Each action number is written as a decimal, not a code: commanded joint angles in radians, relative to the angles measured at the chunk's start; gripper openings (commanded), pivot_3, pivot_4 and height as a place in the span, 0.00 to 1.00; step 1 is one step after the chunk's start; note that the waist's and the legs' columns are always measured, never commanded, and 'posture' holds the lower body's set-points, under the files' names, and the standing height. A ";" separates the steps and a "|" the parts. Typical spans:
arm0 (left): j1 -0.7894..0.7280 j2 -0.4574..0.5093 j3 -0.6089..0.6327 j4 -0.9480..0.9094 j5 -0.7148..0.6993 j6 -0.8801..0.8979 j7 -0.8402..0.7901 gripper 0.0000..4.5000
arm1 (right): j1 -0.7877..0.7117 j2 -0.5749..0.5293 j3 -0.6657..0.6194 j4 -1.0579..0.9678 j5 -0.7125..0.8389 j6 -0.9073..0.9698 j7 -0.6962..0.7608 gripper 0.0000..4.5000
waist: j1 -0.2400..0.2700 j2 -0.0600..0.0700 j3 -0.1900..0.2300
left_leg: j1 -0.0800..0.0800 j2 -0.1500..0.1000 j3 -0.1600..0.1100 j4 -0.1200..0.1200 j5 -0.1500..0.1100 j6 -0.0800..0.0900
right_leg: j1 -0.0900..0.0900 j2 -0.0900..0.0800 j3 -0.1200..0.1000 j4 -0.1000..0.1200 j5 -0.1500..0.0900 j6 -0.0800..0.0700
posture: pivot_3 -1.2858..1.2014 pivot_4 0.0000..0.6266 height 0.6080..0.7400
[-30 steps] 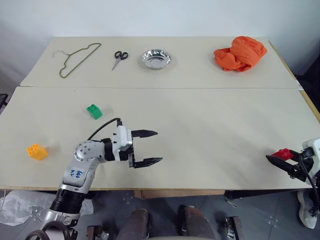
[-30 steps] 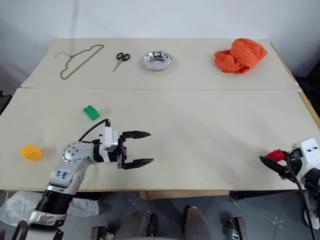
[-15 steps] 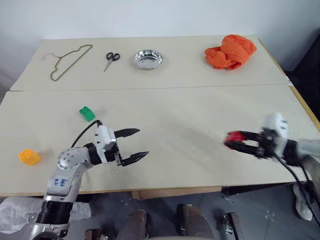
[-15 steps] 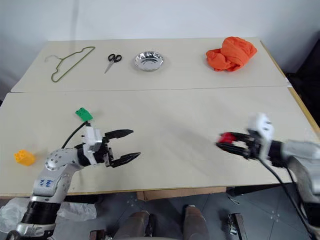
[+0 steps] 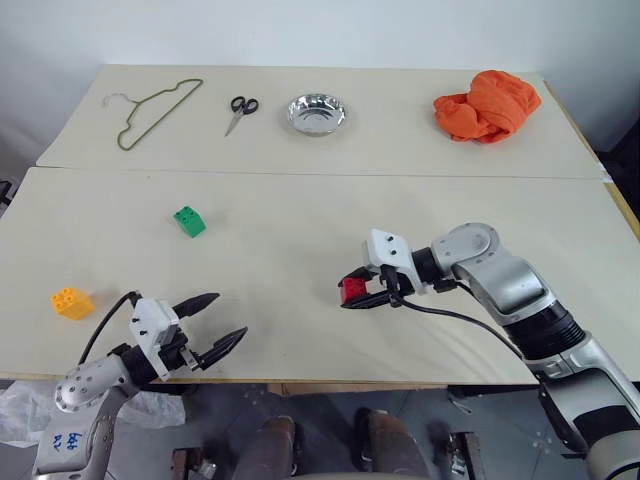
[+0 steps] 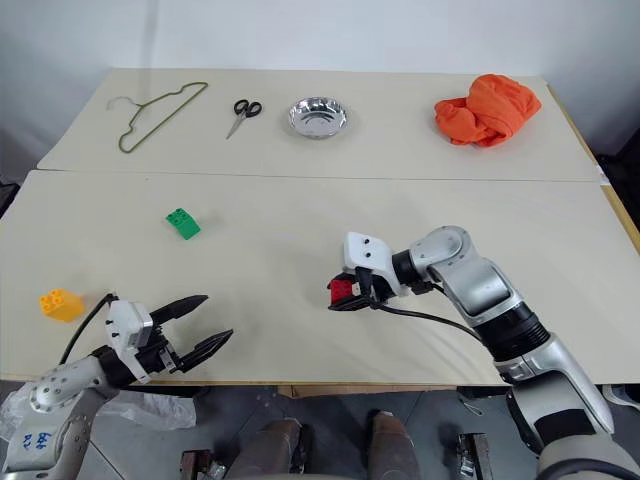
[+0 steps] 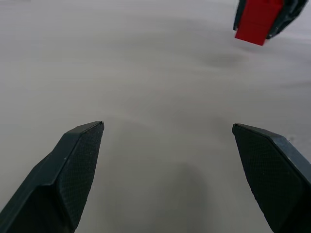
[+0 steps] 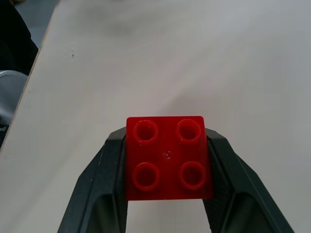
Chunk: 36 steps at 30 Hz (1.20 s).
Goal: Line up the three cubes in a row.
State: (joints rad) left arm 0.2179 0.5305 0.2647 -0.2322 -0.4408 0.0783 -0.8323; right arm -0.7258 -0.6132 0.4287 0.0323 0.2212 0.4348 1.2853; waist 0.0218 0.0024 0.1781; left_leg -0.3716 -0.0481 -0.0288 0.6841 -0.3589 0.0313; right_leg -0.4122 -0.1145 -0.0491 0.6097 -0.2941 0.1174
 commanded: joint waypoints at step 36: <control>0.329 -0.246 0.335 -0.105 -0.071 -0.127 0.285 1.00 | 0.403 0.145 -0.435 -0.163 0.319 -0.452 -0.027 1.00 | -0.011 -0.001 0.000 | 0.003 0.003 -0.001 0.000 0.001 -0.002 | 0.005 0.001 0.001 -0.005 0.000 0.000 | 0.52 0.24 1.00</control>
State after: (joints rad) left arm 0.5267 0.2926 0.5674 -0.3084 -0.4865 -0.0260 -0.5657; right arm -0.3356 -0.4739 0.0295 -0.0941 0.5054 -0.0007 1.2755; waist 0.0106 0.0013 0.1779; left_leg -0.3686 -0.0456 -0.0295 0.6841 -0.3583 0.0294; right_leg -0.4075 -0.1137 -0.0478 0.6046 -0.2941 0.1176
